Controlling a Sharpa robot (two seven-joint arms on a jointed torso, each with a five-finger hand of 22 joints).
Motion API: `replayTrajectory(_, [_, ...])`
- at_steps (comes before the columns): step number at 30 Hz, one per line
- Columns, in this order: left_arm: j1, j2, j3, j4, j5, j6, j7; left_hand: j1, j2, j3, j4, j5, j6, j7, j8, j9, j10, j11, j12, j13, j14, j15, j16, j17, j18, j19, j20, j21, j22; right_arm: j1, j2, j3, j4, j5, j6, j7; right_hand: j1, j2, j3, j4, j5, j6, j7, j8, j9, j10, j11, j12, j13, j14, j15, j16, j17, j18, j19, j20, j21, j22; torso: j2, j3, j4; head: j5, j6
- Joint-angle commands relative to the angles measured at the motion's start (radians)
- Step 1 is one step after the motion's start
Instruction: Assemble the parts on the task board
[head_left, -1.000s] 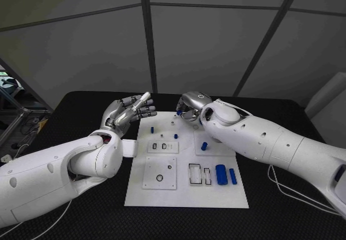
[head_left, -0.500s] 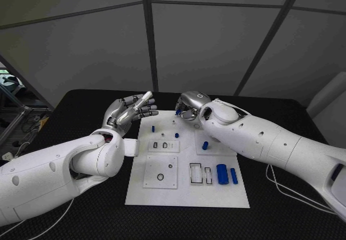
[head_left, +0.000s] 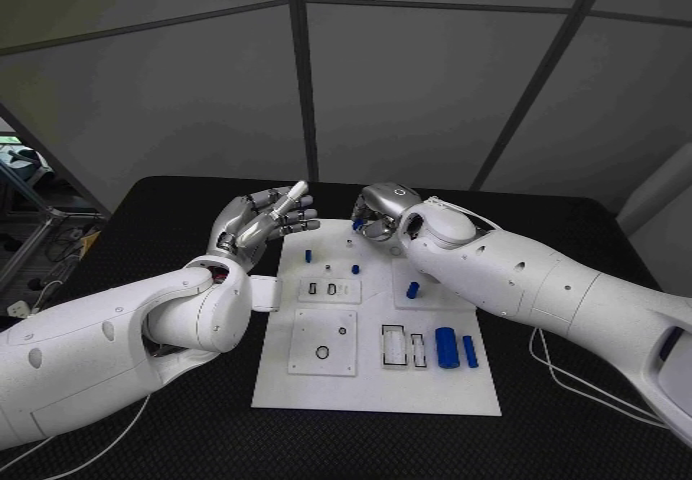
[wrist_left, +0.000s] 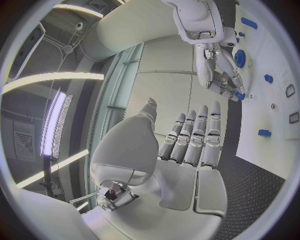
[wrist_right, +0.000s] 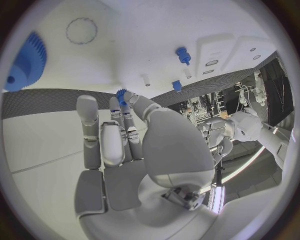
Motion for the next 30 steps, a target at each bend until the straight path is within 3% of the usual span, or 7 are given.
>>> replayTrajectory(1, [0.002, 0.001, 0.001, 0.003, -0.005, 0.018, 0.003, 0.008, 0.000, -0.005, -0.003, 0.001, -0.004, 0.068, -0.005, -0.001, 0.001, 0.004, -0.004, -0.001, -0.006, -0.001, -0.005, -0.001, -0.021, -0.008, -0.002, -0.007, -0.001, 0.003, 0.005, 0.001, -0.006, 0.001, 0.012, 0.002, -0.003, -0.008, 0.002, 0.006, -0.004, 0.000, 0.004, 0.003, 0.001, -0.004, 0.006, -0.004, -0.001, 0.033, 0.002, 0.003, -0.002, -0.010, -0.008, 0.001, 0.003, -0.001, 0.001, -0.0010, 0.0000, 0.002, -0.001])
replayTrajectory(15, [0.003, 0.002, 0.001, 0.003, -0.005, 0.020, 0.002, 0.008, 0.001, -0.006, -0.003, 0.001, -0.005, 0.068, -0.006, -0.001, 0.001, 0.004, -0.005, -0.001, -0.007, 0.000, -0.006, -0.002, -0.021, -0.009, -0.002, -0.007, -0.002, 0.006, 0.020, 0.000, -0.023, 0.001, 0.045, 0.007, -0.010, -0.023, 0.009, 0.013, -0.008, -0.014, 0.008, -0.009, -0.002, -0.031, 0.012, -0.008, -0.004, 0.031, 0.007, 0.003, -0.004, -0.009, -0.016, 0.005, 0.000, -0.008, 0.002, -0.0010, -0.0030, 0.005, -0.008])
replayTrajectory(21, [0.003, 0.003, 0.001, 0.003, -0.005, 0.020, 0.002, 0.008, 0.001, -0.006, -0.003, 0.001, -0.005, 0.068, -0.006, -0.001, 0.001, 0.004, -0.005, -0.001, -0.007, 0.000, -0.006, -0.002, -0.021, -0.009, -0.002, -0.007, -0.002, 0.007, 0.024, 0.000, -0.033, 0.001, 0.055, 0.013, -0.018, -0.048, 0.016, 0.024, -0.012, -0.048, 0.023, -0.025, -0.008, -0.144, 0.036, -0.008, -0.008, 0.013, 0.028, -0.029, -0.066, 0.004, -0.065, 0.021, -0.045, -0.083, 0.002, -0.0017, -0.0018, 0.005, -0.008])
replayTrajectory(25, [0.003, 0.003, 0.001, 0.004, -0.005, 0.020, 0.003, 0.008, 0.001, -0.006, -0.003, 0.001, -0.005, 0.068, -0.006, -0.001, 0.001, 0.004, -0.005, -0.001, -0.007, 0.000, -0.006, -0.002, -0.021, -0.009, -0.002, -0.007, -0.002, 0.008, 0.025, 0.000, -0.036, 0.001, 0.055, 0.016, -0.015, -0.055, 0.014, 0.027, -0.015, -0.073, 0.026, -0.027, -0.013, -0.177, 0.042, -0.007, -0.007, 0.012, 0.034, -0.034, -0.076, 0.007, -0.077, 0.026, -0.056, -0.099, 0.003, -0.0018, -0.0018, 0.005, -0.008])
replayTrajectory(30, [0.003, 0.002, 0.001, 0.004, -0.005, 0.020, 0.003, 0.008, 0.001, -0.006, -0.003, 0.001, -0.005, 0.068, -0.006, -0.001, 0.001, 0.004, -0.005, -0.001, -0.007, 0.000, -0.006, -0.002, -0.021, -0.009, -0.002, -0.007, -0.002, 0.009, 0.021, 0.000, -0.027, 0.001, 0.029, 0.021, -0.005, -0.065, -0.001, 0.028, -0.017, -0.140, 0.011, -0.028, -0.020, -0.238, 0.052, -0.001, -0.007, 0.009, 0.043, -0.044, -0.096, 0.016, -0.109, 0.030, -0.091, -0.157, 0.003, -0.0016, -0.0026, 0.006, -0.007])
